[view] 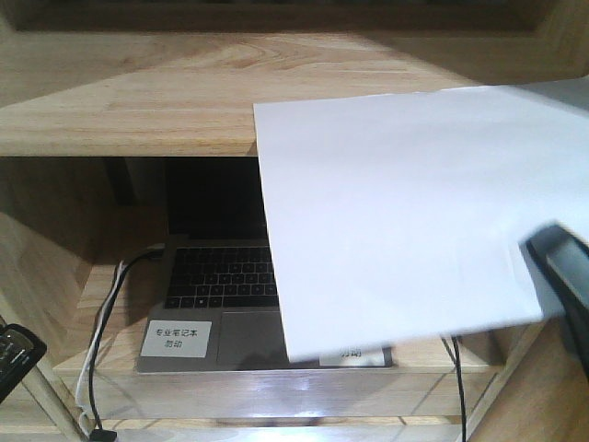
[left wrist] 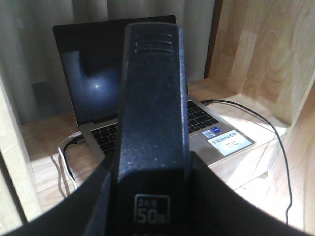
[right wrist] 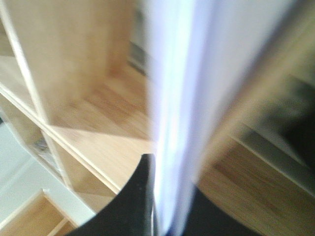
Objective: Grab stapler and paper to desk for stapling
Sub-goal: 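Pinch the paper edge with the right gripper and pull it off the shelf, then drive the base away from the shelf toward the wooden desk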
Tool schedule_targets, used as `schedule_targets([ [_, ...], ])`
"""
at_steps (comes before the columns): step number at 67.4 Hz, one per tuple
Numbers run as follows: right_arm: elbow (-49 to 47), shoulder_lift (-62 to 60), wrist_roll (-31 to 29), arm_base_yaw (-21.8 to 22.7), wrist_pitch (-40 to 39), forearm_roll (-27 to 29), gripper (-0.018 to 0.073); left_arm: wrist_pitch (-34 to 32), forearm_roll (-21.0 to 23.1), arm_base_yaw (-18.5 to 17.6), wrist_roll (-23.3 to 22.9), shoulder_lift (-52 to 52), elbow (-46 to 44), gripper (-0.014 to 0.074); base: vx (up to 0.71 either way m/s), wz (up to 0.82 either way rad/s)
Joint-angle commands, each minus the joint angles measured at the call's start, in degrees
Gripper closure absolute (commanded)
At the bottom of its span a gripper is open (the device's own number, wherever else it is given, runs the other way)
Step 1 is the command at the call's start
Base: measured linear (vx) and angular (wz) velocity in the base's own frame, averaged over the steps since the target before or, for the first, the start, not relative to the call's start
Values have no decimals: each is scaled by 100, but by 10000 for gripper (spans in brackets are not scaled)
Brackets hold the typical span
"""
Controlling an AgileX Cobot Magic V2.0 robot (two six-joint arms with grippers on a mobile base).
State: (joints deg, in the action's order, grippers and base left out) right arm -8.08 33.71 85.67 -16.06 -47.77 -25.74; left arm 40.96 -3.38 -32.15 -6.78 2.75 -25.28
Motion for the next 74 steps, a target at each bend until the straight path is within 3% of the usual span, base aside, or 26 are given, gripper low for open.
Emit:
schedule_targets([
  [1,99,-360,-71,7,-287,121,564,-685,-5,-29,-10,83,-179,603,0,0],
  [37,871,-2290,58,7,724,618,562,-685,-5,-29,-10,83,-179,603,0,0],
  [74,980,-2701,138,7,671,684,561,-685,-5,-29,-10,83,-179,603,0,0],
])
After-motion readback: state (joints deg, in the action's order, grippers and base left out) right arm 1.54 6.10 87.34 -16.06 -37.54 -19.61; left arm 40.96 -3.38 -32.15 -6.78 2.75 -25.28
